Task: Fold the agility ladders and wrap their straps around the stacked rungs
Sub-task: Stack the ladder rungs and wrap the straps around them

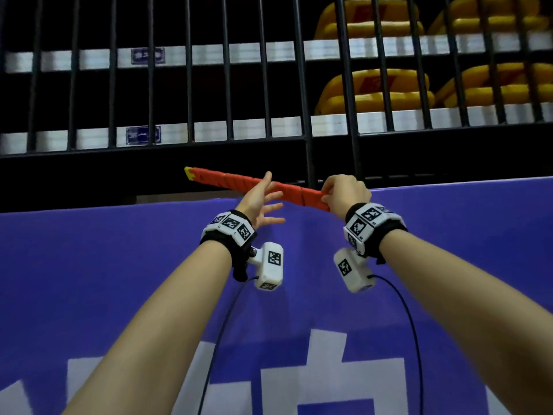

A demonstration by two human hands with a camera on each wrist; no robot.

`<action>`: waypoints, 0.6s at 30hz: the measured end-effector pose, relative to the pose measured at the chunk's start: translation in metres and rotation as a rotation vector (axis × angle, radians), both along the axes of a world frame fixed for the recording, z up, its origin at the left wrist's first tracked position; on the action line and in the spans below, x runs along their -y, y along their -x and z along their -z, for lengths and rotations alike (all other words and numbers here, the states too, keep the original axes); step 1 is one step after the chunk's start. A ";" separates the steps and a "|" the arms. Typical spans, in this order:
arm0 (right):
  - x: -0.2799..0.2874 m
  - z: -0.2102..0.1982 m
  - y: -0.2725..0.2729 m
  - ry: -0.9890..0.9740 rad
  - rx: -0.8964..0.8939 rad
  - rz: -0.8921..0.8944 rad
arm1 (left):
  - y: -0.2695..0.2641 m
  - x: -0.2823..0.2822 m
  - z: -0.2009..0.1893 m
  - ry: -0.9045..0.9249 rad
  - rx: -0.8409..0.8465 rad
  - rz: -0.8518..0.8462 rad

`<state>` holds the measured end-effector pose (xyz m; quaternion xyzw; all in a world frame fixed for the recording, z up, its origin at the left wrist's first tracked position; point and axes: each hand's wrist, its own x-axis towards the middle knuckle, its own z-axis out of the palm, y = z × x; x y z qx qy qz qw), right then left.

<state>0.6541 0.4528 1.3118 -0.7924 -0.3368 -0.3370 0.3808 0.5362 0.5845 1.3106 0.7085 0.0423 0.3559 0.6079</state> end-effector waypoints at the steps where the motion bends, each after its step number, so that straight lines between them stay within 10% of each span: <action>1: -0.004 -0.005 -0.003 0.001 0.021 0.008 | -0.005 -0.002 -0.004 0.002 0.010 -0.007; 18: -0.050 -0.036 -0.051 0.095 0.284 0.068 | -0.044 -0.042 -0.027 0.014 0.003 -0.029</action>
